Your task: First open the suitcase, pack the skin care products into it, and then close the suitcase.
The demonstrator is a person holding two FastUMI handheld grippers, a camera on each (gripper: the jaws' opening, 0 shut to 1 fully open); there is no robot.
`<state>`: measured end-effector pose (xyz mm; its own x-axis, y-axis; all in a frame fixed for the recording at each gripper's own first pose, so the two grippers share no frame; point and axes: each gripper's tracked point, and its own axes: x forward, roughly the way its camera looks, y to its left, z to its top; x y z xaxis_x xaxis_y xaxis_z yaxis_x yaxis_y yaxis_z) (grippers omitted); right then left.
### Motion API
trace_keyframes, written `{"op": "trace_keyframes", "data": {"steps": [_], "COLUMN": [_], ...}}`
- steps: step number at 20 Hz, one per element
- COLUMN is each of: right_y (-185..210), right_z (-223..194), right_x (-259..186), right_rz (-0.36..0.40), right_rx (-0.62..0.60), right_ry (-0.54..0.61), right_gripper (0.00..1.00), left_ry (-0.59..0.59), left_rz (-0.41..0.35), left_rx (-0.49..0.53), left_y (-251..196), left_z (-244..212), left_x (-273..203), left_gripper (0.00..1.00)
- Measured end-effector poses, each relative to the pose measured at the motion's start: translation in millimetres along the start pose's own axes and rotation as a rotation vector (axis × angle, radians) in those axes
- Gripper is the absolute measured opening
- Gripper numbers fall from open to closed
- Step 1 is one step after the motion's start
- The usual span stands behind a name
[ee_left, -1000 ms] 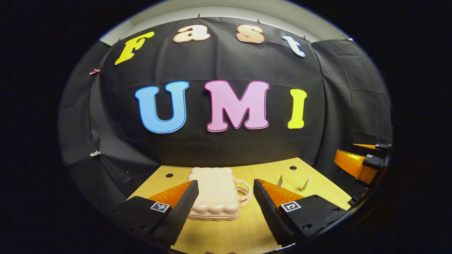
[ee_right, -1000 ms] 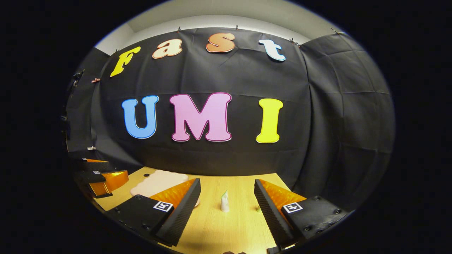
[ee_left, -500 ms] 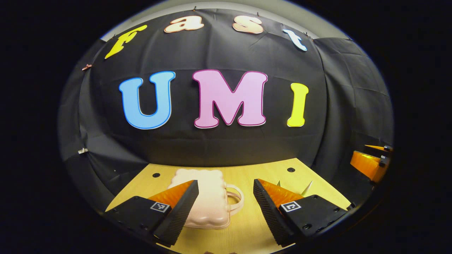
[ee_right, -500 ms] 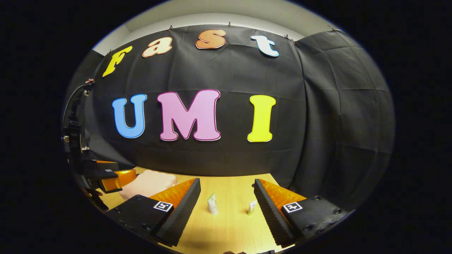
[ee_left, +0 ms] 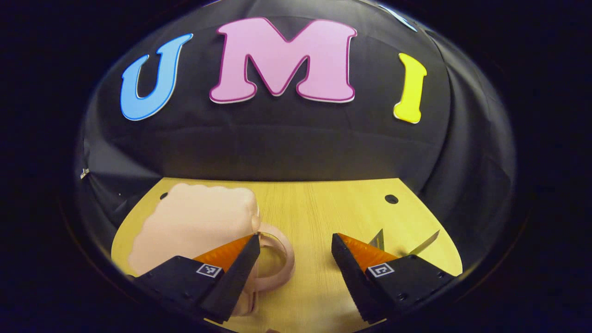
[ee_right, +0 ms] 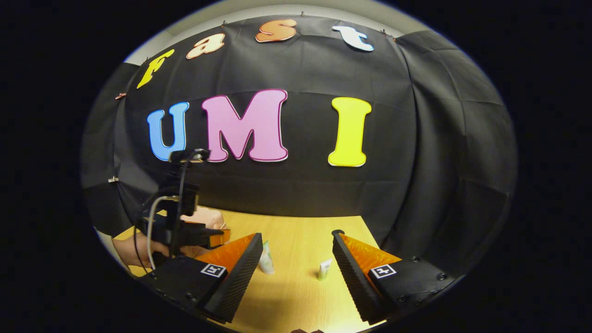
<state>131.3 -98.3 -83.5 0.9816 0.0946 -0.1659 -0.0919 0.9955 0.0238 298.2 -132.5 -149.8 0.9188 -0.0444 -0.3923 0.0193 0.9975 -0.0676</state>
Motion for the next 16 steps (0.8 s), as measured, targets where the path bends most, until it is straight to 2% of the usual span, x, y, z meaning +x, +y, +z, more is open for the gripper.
{"op": "trace_keyframes", "data": {"steps": [3,6,8,9,10,11,12,15,16], "right_y": [-7.4,-13.5,-16.3,-16.4,-16.8,-17.2,-17.1,-15.4,-12.5], "right_z": [-12.1,-6.3,-2.0,-2.4,-4.6,-5.2,-4.5,-8.3,-9.5], "right_x": [11.2,24.0,32.7,33.7,33.8,33.2,31.6,28.0,26.1], "right_rz": [0.019,0.053,0.052,0.051,0.05,0.048,0.047,0.044,0.044], "right_rx": [0.024,0.057,0.071,0.072,0.07,0.065,0.06,0.042,0.041], "right_ry": [0.041,0.035,0.019,0.021,0.023,0.023,0.021,0.03,0.038], "right_gripper": [0.96,0.97,0.98,0.98,0.98,0.98,0.98,0.98,0.98], "left_ry": [0.085,0.171,0.238,0.252,0.269,0.272,0.264,0.218,0.212], "left_rz": [0.034,0.131,0.162,0.168,0.163,0.17,0.137,0.11,0.102], "left_rx": [0.009,0.035,0.029,0.032,0.018,0.015,0.02,0.089,0.081], "left_y": [-4.8,10.0,17.4,20.7,21.9,24.6,19.0,12.1,11.8], "left_z": [-22.4,-46.8,-65.9,-69.9,-77.6,-77.1,-70.8,-36.3,-24.5], "left_x": [32.5,65.7,80.2,83.4,88.3,86.0,82.6,62.1,53.3], "left_gripper": [0.94,0.87,0.75,0.66,0.55,0.37,0.26,0.16,0.14]}}
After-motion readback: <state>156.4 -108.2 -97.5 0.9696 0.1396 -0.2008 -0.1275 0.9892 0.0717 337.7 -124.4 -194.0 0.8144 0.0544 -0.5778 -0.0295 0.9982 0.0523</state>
